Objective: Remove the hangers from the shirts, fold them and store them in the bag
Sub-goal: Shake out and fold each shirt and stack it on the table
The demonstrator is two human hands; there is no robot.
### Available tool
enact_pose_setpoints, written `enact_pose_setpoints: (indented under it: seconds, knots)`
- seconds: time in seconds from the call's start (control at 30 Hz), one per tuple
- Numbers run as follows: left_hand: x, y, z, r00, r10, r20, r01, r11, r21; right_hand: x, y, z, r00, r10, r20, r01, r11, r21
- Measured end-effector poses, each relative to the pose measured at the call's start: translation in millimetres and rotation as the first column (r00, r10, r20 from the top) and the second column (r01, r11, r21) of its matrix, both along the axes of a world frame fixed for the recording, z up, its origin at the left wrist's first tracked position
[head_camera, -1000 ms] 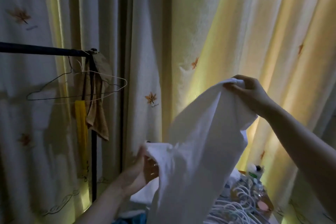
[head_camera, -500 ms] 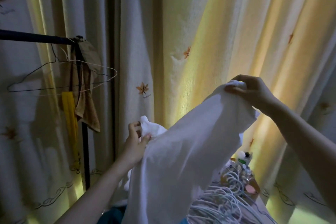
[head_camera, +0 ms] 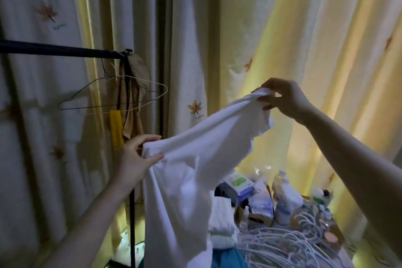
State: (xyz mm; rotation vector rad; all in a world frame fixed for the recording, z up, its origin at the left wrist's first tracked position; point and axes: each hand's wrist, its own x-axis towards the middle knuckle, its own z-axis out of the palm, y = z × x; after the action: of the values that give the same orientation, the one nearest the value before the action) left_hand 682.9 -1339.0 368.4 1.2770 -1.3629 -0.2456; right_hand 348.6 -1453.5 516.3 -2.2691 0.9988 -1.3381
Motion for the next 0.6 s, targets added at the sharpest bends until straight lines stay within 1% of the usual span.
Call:
enact_pose_setpoints:
  seconds: [0.07, 0.17, 0.2, 0.27, 0.33, 0.4, 0.5, 0.53, 0.6]
  knots:
    - [15.2, 10.4, 16.1, 0.99, 0.132, 0.052, -0.125, 0.985, -0.115, 25.9, -1.2, 8.8, 0.994, 0.035, 0.101, -0.03, 0.998, -0.047]
    - [28.7, 28.4, 37.2, 0.946, 0.313, 0.082, -0.283, 0.923, -0.262, 53.6, -4.3, 24.3, 0.983, 0.07, 0.17, -0.046, 0.989, -0.14]
    - [28.8, 34.4, 41.5, 0.926, 0.359, 0.119, -0.31, 0.9, -0.308, 58.9, -6.1, 27.8, 0.98, 0.07, 0.187, -0.041, 0.987, -0.158]
    - [21.9, 44.7, 41.9, 0.892, 0.384, 0.238, -0.288, 0.889, -0.355, 61.5, -9.7, 28.7, 0.973, 0.084, 0.214, -0.051, 0.987, -0.153]
    - [6.0, 51.8, 29.2, 0.889, 0.311, 0.336, -0.208, 0.928, -0.308, 53.6, -10.9, 19.9, 0.966, 0.123, 0.226, -0.102, 0.99, -0.101]
    - [-15.5, 54.1, 3.0, 0.905, 0.204, 0.373, -0.12, 0.964, -0.235, 36.6, -9.4, 2.7, 0.968, 0.15, 0.201, -0.146, 0.989, -0.033]
    - [-54.1, 52.5, -50.3, 0.946, 0.016, 0.324, -0.021, 1.0, 0.013, 0.1, -1.8, -31.4, 0.989, 0.126, 0.082, -0.131, 0.99, 0.055]
    - [-68.3, 51.4, -70.4, 0.946, -0.04, 0.323, 0.007, 0.995, 0.102, -14.3, 1.9, -44.1, 0.992, 0.118, 0.046, -0.122, 0.989, 0.085]
    - [-98.4, 50.9, -112.2, 0.931, -0.176, 0.32, 0.084, 0.956, 0.279, -45.6, 11.5, -73.0, 0.992, 0.126, -0.01, -0.122, 0.976, 0.18]
